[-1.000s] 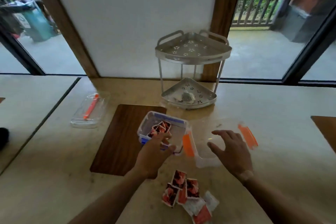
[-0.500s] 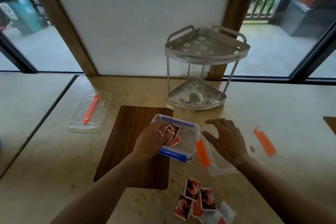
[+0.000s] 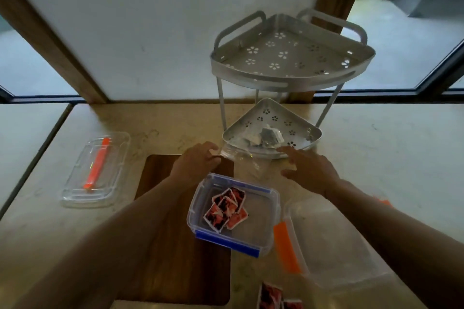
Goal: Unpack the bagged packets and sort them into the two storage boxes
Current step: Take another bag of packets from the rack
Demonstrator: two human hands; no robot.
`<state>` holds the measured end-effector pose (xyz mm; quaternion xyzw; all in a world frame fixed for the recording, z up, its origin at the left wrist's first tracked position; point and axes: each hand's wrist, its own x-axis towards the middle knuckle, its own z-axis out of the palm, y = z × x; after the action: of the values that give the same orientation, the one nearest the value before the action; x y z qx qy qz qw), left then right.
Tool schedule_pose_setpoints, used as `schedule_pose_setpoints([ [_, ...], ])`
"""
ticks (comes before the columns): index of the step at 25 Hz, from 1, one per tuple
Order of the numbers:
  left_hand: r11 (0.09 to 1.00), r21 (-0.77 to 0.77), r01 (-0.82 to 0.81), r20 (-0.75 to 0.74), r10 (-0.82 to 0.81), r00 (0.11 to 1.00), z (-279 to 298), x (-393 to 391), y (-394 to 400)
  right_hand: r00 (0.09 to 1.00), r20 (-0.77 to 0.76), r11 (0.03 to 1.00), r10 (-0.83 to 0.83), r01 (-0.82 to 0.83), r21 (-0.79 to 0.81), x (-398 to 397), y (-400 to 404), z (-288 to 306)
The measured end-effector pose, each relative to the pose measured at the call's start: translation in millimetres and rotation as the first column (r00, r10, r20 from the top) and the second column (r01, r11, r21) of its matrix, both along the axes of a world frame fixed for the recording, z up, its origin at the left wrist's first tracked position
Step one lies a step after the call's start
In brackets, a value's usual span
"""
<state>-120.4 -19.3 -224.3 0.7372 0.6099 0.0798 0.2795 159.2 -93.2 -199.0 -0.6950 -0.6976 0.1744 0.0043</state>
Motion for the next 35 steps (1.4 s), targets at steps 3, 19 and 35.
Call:
schedule_pose_setpoints([
  [3,0.999,-0.019,0.045,0.000,-0.045,0.999,-17.8,10.6,26.4,0.999,-0.031,0.988,0.031,-0.036,-0.152,0.7,26.3,-22.6],
  [19,0.996,0.084,-0.004,0.418,-0.032,0.908,-8.6,28.9,43.7,0.761,-0.607,0.966,-0.231,0.253,-0.051,-8.2,55.9,-39.0],
  [35,0.944,0.282,-0.171,0.681,-0.071,0.729,131.9,20.0,-60.4,0.688,-0.723,0.928,-0.069,0.309,0.206,-24.1,-48.2,101.2],
])
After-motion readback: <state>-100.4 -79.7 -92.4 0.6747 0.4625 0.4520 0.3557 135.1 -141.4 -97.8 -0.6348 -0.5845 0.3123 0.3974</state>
